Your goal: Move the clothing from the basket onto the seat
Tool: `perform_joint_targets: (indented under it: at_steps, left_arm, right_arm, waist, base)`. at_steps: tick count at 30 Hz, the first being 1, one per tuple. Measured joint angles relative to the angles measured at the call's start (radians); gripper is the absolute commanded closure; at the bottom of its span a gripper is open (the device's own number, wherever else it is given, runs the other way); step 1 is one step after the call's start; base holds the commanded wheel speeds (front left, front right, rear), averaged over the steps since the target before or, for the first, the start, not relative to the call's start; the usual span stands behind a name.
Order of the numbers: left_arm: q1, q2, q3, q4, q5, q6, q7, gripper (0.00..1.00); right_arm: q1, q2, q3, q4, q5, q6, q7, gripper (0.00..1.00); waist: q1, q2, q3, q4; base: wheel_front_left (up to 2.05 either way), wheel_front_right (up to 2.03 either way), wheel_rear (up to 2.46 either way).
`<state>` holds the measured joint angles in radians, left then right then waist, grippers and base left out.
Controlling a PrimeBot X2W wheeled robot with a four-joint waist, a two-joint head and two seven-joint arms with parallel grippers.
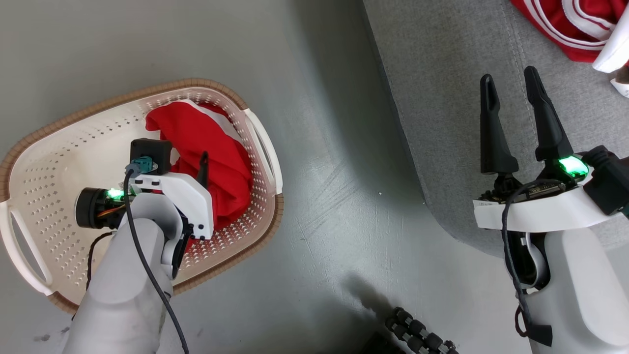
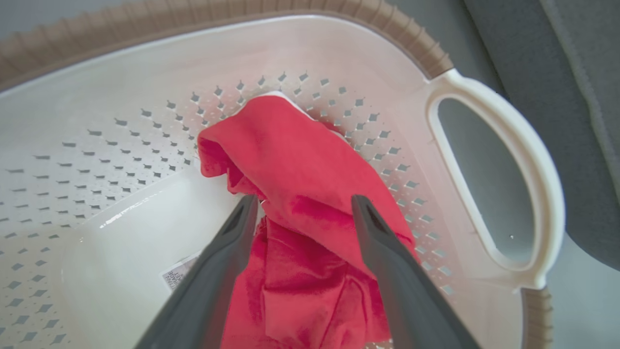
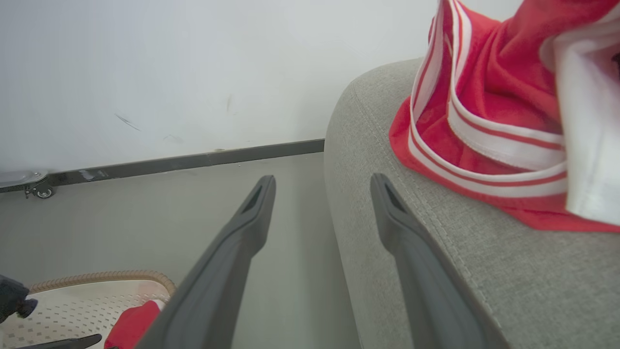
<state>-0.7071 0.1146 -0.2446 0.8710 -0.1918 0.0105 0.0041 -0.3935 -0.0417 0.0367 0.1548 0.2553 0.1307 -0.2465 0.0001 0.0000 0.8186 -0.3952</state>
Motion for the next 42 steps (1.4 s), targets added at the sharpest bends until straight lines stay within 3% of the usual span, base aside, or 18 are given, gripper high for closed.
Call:
perform_joint_targets:
  at_steps: [15, 23, 24, 25, 26, 28, 42]
  left_arm:
    - [-0.044, -0.009, 0.033, 0.08, -0.034, 0.043, 0.012, 0.0]
    - [-0.067, -0.022, 0.034, 0.105, -0.035, 0.044, 0.014, 0.0]
    - [-0.069, -0.023, 0.031, 0.108, -0.035, 0.044, 0.013, 0.14]
    - [-0.074, -0.024, 0.029, 0.115, -0.034, 0.044, 0.013, 0.52]
    - [-0.075, -0.023, 0.029, 0.119, -0.034, 0.044, 0.011, 0.72]
    - [-0.077, -0.023, 0.028, 0.125, -0.034, 0.044, 0.004, 1.0]
    - [-0.09, -0.024, 0.019, 0.128, -0.033, 0.04, -0.076, 1.0]
  right_arm:
    - [-0.003, 0.0, 0.012, 0.012, 0.0, 0.0, -0.001, 0.0]
    - [-0.017, 0.0, 0.013, 0.009, -0.002, 0.0, -0.001, 0.0]
    - [-0.02, 0.0, 0.013, 0.008, -0.003, 0.0, -0.001, 0.0]
    - [-0.021, 0.0, 0.013, 0.005, -0.004, 0.0, -0.001, 0.0]
    - [-0.021, 0.0, 0.013, 0.005, -0.004, 0.0, -0.001, 0.0]
    - [-0.021, 0.0, 0.013, 0.002, -0.005, 0.0, -0.001, 0.0]
    - [-0.027, 0.0, 0.007, 0.0, -0.007, 0.0, -0.001, 0.0]
  waist:
    - [0.0, 0.0, 0.029, -0.008]
    - [0.0, 0.0, 0.038, -0.014]
    - [0.0, 0.0, 0.039, -0.015]
    - [0.0, 0.0, 0.04, -0.015]
    - [0.0, 0.0, 0.04, -0.015]
    - [0.0, 0.0, 0.041, -0.014]
    - [0.0, 0.0, 0.035, 0.003]
  base:
    - [0.0, 0.0, 0.0]
    - [0.0, 0.0, 0.0]
    - [0.0, 0.0, 0.0]
    - [0.0, 0.0, 0.0]
    - [0.0, 0.0, 0.0]
    - [0.0, 0.0, 0.0]
    - [0.0, 0.0, 0.0]
